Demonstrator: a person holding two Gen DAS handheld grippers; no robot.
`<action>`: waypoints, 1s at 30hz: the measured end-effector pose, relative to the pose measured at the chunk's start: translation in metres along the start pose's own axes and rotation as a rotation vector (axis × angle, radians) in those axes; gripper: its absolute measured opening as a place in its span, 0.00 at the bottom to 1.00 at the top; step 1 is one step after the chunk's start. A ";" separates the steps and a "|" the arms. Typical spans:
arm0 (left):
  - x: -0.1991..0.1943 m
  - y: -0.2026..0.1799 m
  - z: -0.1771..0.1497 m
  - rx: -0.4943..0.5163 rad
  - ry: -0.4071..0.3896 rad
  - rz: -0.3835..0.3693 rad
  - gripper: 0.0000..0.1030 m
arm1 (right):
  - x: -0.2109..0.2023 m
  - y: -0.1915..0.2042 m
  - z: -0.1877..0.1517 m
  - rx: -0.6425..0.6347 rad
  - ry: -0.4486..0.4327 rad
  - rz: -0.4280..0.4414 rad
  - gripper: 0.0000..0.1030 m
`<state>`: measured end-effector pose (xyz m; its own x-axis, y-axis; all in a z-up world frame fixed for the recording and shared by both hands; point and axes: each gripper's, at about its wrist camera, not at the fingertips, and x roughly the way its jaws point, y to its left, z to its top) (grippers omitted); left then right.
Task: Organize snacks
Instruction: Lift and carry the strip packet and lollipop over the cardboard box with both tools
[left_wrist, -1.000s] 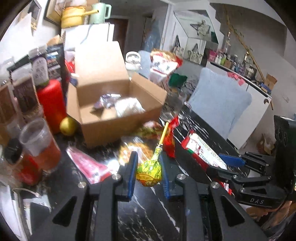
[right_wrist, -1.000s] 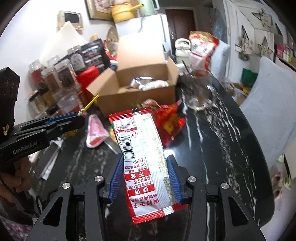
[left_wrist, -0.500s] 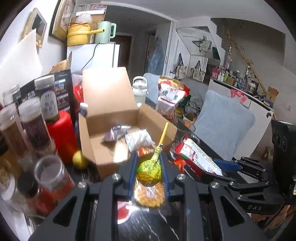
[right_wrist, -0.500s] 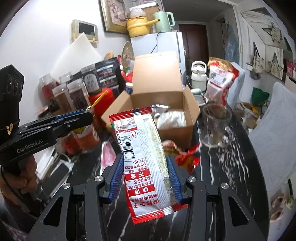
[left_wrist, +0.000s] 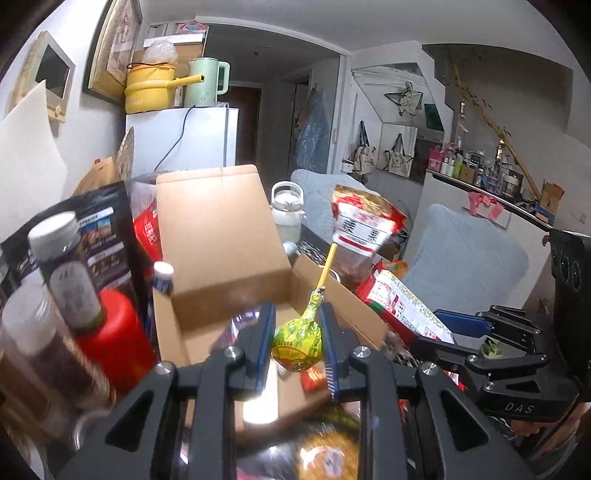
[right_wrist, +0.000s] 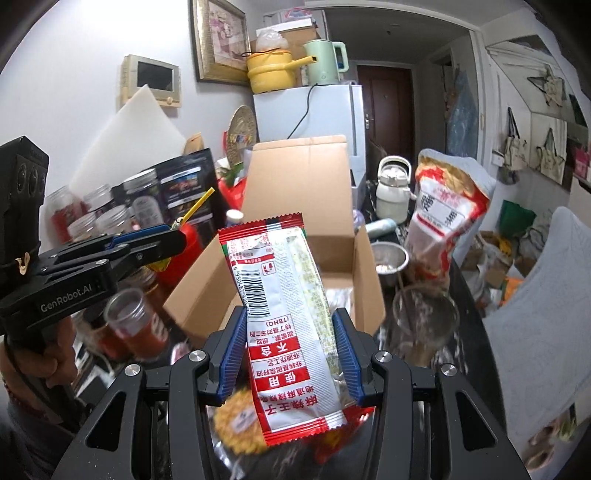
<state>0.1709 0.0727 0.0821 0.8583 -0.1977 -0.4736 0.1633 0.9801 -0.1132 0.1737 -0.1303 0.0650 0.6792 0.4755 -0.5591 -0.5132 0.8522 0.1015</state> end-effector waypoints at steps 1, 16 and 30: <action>0.005 0.001 0.003 0.003 -0.001 0.008 0.23 | 0.005 -0.003 0.005 -0.001 0.000 -0.004 0.45; 0.095 0.032 0.027 0.000 0.061 0.086 0.23 | 0.089 -0.026 0.050 -0.010 0.051 0.011 0.45; 0.149 0.054 0.020 -0.018 0.165 0.176 0.23 | 0.150 -0.030 0.055 -0.010 0.161 0.013 0.45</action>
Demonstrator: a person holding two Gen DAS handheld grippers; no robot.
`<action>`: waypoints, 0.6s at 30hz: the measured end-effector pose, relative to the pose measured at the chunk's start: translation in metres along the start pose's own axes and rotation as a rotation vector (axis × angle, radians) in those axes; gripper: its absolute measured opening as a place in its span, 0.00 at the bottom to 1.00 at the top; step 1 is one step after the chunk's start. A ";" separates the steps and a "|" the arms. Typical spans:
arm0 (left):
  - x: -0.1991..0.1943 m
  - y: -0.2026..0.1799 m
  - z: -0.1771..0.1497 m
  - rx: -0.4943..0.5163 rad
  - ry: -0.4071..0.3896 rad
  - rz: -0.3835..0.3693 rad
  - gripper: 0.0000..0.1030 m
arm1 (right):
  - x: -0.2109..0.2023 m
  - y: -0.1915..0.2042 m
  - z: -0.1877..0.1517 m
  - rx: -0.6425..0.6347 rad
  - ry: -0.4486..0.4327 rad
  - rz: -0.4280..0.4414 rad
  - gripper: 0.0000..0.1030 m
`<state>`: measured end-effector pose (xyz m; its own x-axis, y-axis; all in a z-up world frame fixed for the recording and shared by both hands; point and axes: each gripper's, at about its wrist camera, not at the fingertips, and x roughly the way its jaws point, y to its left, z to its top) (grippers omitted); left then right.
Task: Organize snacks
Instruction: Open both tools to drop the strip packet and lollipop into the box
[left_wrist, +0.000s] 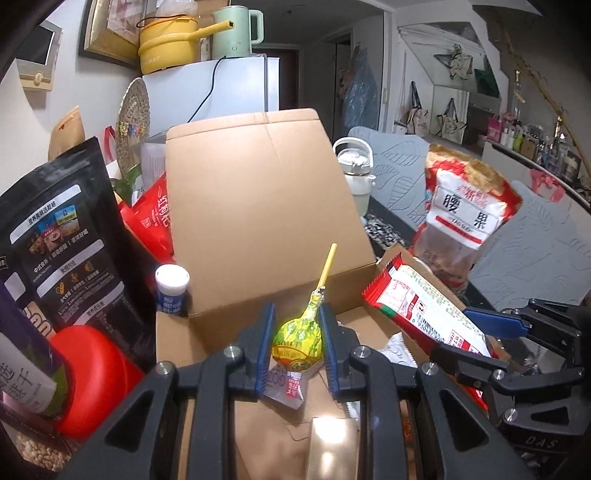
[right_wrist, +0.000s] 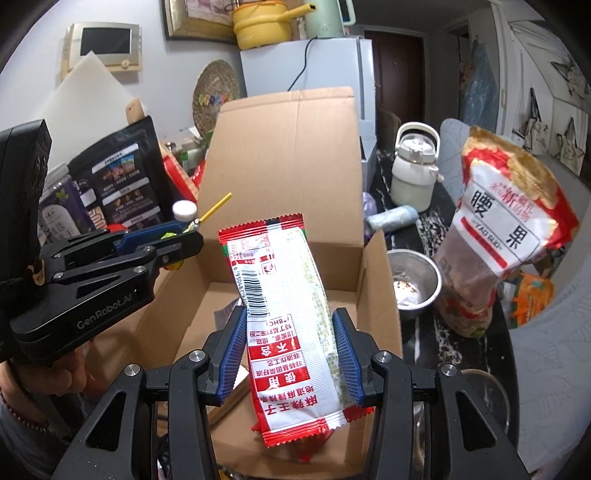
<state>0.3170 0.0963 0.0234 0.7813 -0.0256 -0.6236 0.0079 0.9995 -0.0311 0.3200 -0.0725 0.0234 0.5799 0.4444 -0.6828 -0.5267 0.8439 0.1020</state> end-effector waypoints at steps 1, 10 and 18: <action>0.002 0.000 0.000 0.000 0.003 -0.001 0.23 | 0.003 0.001 0.000 -0.002 0.007 -0.002 0.45; 0.019 -0.004 -0.006 0.009 0.057 0.021 0.23 | 0.024 0.003 -0.004 -0.015 0.063 -0.036 0.45; 0.045 -0.001 -0.014 -0.019 0.161 0.047 0.23 | 0.041 -0.001 -0.012 -0.003 0.117 -0.075 0.46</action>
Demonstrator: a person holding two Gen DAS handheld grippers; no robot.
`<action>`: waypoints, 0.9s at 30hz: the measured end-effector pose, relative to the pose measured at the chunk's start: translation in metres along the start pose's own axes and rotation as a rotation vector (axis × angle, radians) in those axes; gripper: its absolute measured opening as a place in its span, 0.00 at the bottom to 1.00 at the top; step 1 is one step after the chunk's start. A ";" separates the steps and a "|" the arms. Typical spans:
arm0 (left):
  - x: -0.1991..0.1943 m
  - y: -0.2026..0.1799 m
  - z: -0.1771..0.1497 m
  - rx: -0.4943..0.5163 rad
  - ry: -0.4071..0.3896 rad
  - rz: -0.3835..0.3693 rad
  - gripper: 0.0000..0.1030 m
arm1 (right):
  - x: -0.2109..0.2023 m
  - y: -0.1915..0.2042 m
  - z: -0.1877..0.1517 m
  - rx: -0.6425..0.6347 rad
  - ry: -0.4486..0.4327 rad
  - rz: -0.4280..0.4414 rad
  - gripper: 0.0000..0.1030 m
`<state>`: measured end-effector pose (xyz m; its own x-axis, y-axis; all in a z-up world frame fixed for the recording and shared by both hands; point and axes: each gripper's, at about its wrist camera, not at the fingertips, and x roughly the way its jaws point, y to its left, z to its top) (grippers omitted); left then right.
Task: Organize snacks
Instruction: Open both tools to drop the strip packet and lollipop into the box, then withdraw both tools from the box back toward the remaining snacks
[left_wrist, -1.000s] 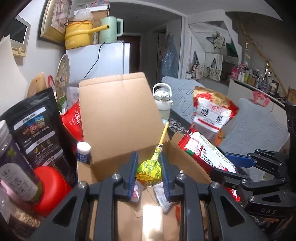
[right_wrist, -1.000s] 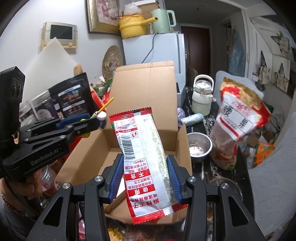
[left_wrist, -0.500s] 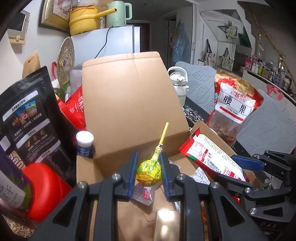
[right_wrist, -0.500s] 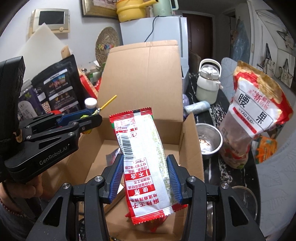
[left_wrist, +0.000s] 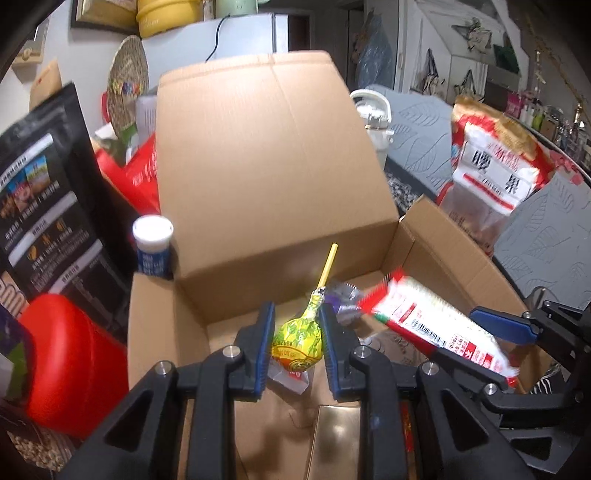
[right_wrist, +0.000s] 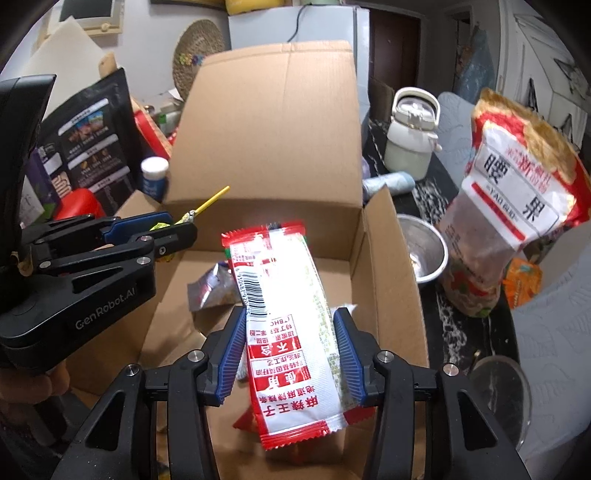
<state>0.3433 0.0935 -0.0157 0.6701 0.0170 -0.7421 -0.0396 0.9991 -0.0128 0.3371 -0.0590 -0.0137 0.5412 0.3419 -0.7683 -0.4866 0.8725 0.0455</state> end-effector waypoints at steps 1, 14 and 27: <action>0.002 0.000 -0.001 -0.001 0.007 0.001 0.24 | 0.002 -0.001 -0.001 0.001 0.004 -0.002 0.46; -0.010 0.000 -0.005 0.020 -0.023 0.034 1.00 | -0.008 -0.003 -0.005 0.014 0.005 -0.029 0.65; -0.071 -0.002 -0.006 0.013 -0.094 0.038 1.00 | -0.054 0.009 -0.005 0.003 -0.069 -0.053 0.65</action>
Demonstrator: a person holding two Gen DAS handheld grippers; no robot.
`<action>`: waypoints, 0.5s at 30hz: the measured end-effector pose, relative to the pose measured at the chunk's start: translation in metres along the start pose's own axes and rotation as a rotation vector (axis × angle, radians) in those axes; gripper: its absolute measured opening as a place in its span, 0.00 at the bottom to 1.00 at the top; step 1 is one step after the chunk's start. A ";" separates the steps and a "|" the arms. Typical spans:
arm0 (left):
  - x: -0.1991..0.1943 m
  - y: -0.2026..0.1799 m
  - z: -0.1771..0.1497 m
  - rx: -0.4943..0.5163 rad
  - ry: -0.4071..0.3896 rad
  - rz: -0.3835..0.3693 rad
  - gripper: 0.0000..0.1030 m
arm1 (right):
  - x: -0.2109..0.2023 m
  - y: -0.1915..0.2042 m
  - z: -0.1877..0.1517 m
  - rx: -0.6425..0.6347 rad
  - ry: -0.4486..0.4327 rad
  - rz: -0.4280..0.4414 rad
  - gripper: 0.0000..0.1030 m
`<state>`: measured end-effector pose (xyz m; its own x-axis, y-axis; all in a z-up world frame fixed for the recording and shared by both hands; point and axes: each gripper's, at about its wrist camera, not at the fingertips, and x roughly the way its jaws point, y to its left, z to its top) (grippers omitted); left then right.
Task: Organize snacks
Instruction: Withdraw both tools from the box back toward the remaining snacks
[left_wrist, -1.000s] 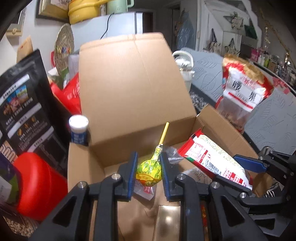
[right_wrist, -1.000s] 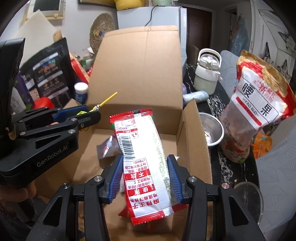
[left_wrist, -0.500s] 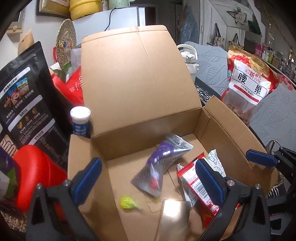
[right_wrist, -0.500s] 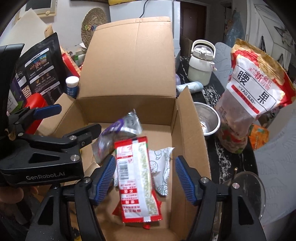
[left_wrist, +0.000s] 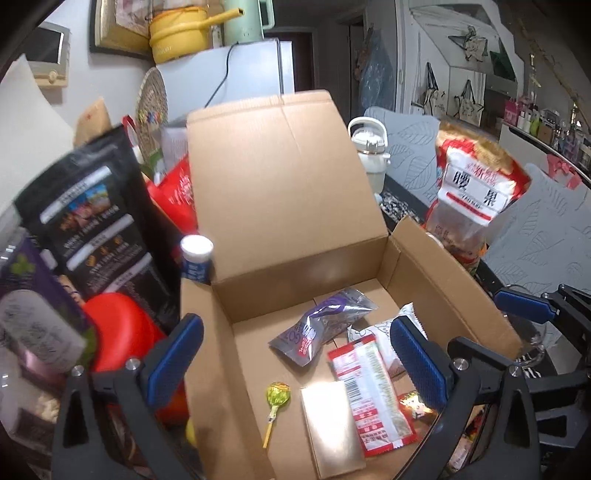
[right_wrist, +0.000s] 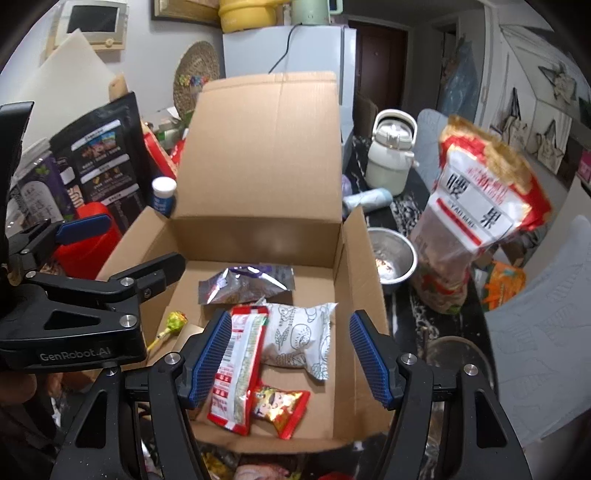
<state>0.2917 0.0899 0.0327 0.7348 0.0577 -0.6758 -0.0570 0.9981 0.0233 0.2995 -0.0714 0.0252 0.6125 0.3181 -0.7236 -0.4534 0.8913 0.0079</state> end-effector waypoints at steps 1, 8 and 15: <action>-0.007 0.000 0.001 -0.004 -0.007 -0.001 1.00 | -0.006 0.001 0.000 0.000 -0.008 0.003 0.65; -0.062 -0.001 0.000 0.010 -0.091 0.032 1.00 | -0.048 0.013 0.000 -0.011 -0.076 -0.002 0.65; -0.109 -0.003 -0.002 0.026 -0.130 0.072 1.00 | -0.093 0.024 -0.005 -0.022 -0.147 -0.003 0.65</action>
<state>0.2104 0.0806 0.1050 0.8111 0.1297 -0.5703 -0.0961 0.9914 0.0888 0.2285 -0.0811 0.0899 0.7017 0.3606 -0.6145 -0.4643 0.8856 -0.0105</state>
